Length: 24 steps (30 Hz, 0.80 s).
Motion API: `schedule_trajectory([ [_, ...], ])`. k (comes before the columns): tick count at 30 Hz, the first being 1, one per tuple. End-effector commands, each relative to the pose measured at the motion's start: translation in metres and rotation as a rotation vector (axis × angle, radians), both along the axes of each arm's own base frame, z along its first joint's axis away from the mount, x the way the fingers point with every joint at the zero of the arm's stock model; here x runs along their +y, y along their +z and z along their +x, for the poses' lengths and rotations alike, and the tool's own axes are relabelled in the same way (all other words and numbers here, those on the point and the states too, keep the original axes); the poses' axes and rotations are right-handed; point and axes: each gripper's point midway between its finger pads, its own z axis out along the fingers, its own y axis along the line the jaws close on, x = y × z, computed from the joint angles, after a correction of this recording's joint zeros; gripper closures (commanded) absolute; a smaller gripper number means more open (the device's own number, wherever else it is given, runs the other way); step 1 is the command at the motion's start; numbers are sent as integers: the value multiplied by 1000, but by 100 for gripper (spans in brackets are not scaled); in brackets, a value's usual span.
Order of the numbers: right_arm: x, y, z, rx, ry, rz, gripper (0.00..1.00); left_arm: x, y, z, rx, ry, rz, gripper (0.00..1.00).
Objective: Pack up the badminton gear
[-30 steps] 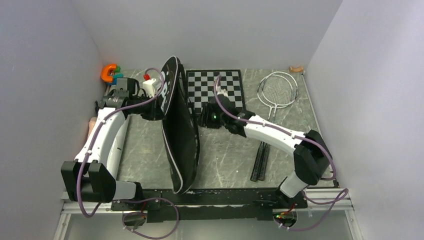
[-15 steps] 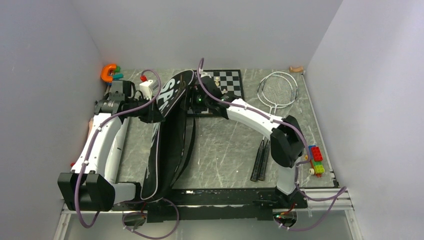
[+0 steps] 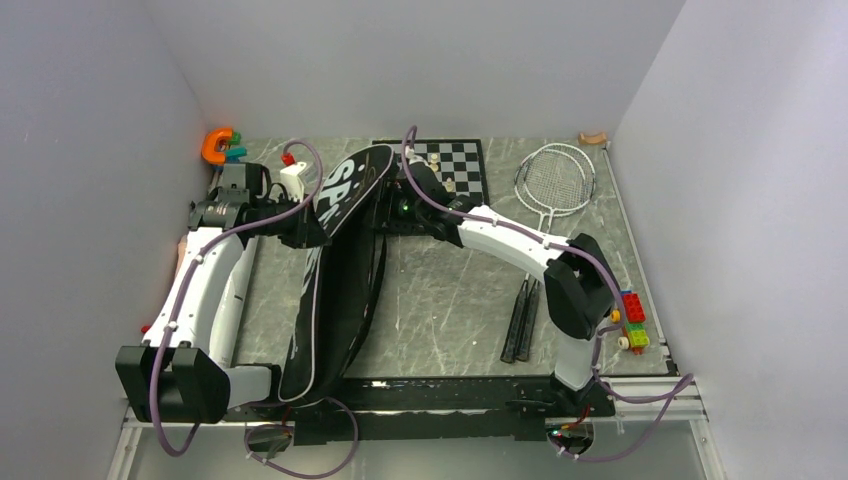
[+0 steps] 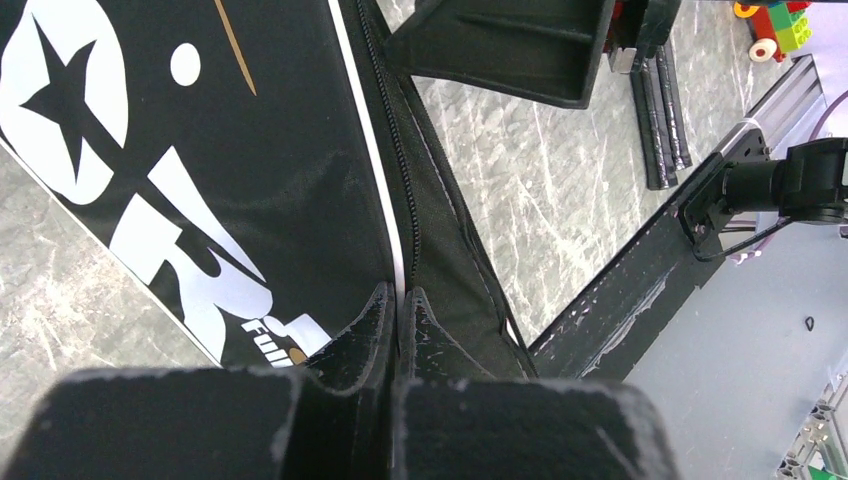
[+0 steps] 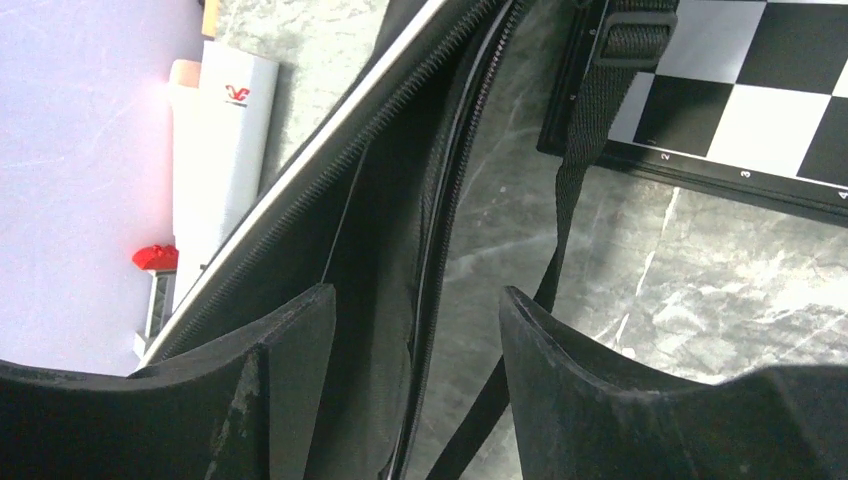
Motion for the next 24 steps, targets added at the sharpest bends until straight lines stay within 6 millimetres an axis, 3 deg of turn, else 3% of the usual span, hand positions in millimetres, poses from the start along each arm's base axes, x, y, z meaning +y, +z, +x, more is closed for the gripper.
schedule_trajectory([
  [1,12,35,11,-67,5,89,35,-8,27,-5,-78,-47,-57,100],
  [7,27,15,23,-50,21,63,37,-8,38,-12,-102,-50,-60,100],
  [11,31,13,30,-67,21,62,45,-8,40,-16,-110,-55,-61,100],
  [13,32,15,32,-81,23,60,54,-8,40,-16,-113,-51,-59,100],
  [17,28,33,33,-138,23,41,85,-3,27,-10,-105,-31,-34,100],
  [18,28,38,32,-155,26,32,91,-2,22,-8,-97,-26,-25,95],
  [19,29,43,29,-171,32,19,96,-1,18,-6,-90,-21,-20,84],
  [22,31,60,25,-212,34,-19,100,-3,19,2,-93,-14,-32,57],
  [24,34,65,21,-233,43,-51,100,-6,28,7,-113,-17,-43,49],
])
